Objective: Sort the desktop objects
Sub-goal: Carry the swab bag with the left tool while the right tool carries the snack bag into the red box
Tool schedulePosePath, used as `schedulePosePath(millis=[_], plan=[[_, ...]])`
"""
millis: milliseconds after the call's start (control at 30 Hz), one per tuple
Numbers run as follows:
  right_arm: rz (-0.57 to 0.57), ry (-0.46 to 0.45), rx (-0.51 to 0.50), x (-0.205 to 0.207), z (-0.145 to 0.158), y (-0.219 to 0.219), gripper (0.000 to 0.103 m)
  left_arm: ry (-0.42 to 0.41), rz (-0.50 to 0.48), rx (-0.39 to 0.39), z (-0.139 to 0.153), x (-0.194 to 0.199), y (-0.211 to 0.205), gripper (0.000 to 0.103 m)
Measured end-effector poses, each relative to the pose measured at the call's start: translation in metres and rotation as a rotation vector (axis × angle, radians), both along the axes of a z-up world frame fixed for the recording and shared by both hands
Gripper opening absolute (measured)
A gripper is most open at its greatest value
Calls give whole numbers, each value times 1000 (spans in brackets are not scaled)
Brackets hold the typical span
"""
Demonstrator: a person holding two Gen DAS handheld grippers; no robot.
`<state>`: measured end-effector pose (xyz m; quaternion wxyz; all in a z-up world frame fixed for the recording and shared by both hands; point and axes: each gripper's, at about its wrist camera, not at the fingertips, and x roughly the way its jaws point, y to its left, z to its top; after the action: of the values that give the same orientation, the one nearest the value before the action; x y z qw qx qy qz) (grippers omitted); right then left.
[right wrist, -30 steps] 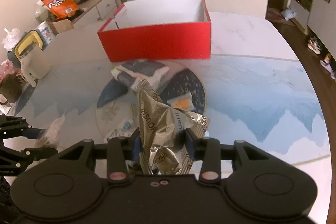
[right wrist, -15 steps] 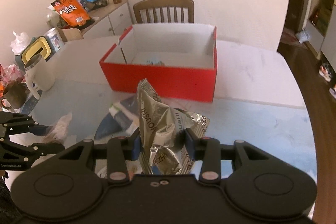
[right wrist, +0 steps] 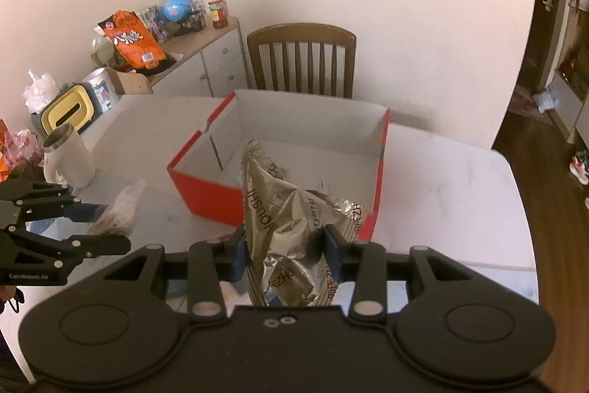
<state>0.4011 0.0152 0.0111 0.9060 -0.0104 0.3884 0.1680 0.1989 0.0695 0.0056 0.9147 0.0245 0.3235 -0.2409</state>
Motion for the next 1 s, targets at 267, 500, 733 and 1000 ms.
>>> schedulePosePath(millis=[267,500,733,1000], plan=[[22,-27,5,31,6,2,40,-19,25,11,10,37,-7,38],[38,-21,6,55,0,7,40,-11,62,13,7,69,-9,38],[43,-10,10,77,-8,7,40,1,59,35,-1,94,-22,38],[56,0,14,100,-18,8,40,10,70,72,-8,116,-26,38]])
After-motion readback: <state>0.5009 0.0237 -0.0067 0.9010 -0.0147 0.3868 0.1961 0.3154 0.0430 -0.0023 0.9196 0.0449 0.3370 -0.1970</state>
